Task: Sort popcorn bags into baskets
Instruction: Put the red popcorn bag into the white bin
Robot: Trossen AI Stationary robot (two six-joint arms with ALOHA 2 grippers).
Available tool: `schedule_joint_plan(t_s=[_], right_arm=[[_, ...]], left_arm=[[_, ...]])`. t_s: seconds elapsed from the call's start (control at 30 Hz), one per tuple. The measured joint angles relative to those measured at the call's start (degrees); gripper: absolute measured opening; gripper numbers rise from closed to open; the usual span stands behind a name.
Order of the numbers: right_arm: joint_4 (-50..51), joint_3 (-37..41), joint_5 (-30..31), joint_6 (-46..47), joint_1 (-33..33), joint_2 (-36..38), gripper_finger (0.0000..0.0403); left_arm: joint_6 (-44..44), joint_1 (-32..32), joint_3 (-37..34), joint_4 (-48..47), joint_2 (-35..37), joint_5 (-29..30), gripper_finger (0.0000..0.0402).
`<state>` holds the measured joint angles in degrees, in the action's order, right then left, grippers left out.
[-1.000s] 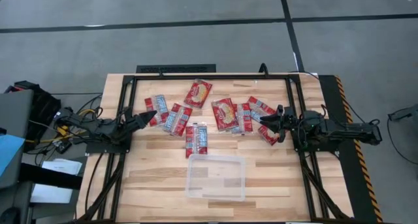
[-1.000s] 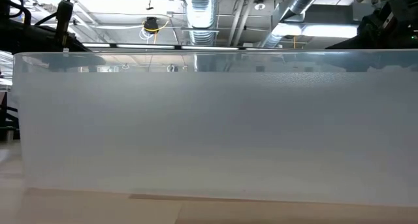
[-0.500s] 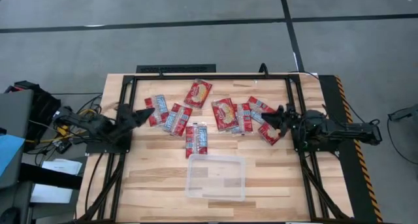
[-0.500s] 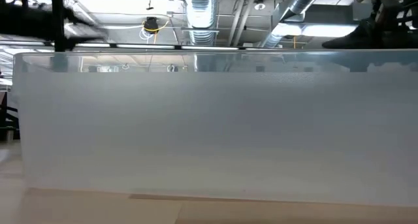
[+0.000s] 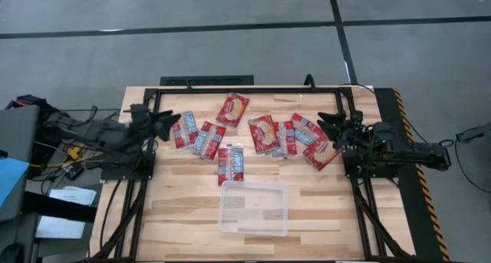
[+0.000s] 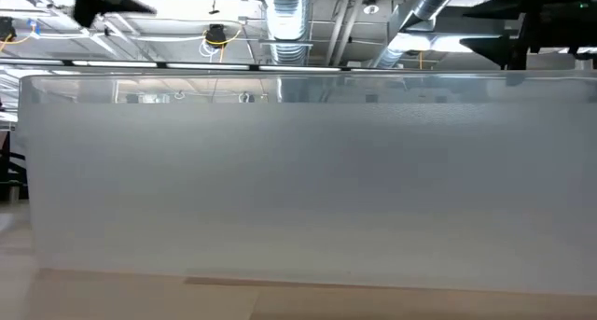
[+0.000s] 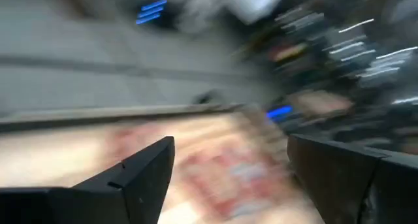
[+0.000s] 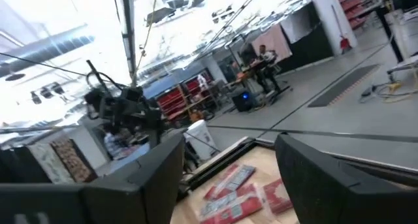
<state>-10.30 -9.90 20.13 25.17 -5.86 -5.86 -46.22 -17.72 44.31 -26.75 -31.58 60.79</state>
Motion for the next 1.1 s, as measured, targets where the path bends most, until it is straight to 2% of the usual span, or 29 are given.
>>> schedule_joint_plan(t_s=[0.07, 0.13, 0.2, 0.27, 0.4, 0.7, 0.87, 1.1], right_arm=[[0.01, -0.06, 0.01, 0.0, -0.69, -1.04, 0.027], [0.19, -0.06, -0.01, 0.59, -1.24, -2.24, 0.027], [0.53, -0.1, -0.11, 1.63, -1.81, -3.67, 0.027], [0.9, -0.1, -0.22, 2.62, -2.05, -5.08, 0.027], [1.02, -0.1, -0.25, 3.96, -2.21, -8.35, 0.027], [0.38, -0.12, -0.59, 6.93, -2.04, -12.97, 0.027], [-1.3, -0.23, -0.58, 7.01, -2.04, -12.95, 0.027], [-2.39, -0.23, -0.57, 7.63, -2.04, -12.95, 0.027]], left_arm=[[-12.89, 3.07, 6.41, -19.46, -5.39, -1.82, 0.0288], [-23.21, 7.25, 10.43, -34.54, -10.09, -7.04, 0.0284], [-27.1, 11.39, 11.59, -42.12, -13.53, -13.84, 0.0282], [-26.35, 15.49, 10.96, -44.44, -15.84, -20.78, 0.0283], [-18.82, 23.77, 6.33, -39.18, -17.23, -30.61, 0.0296], [-6.6, 43.56, -7.32, -23.26, -15.52, -45.69, 0.0313], [-2.3, 51.88, -13.21, -16.04, -17.96, -47.73, 0.0313], [0.13, 58.85, -18.75, -0.74, -23.83, -51.16, 0.0313]])
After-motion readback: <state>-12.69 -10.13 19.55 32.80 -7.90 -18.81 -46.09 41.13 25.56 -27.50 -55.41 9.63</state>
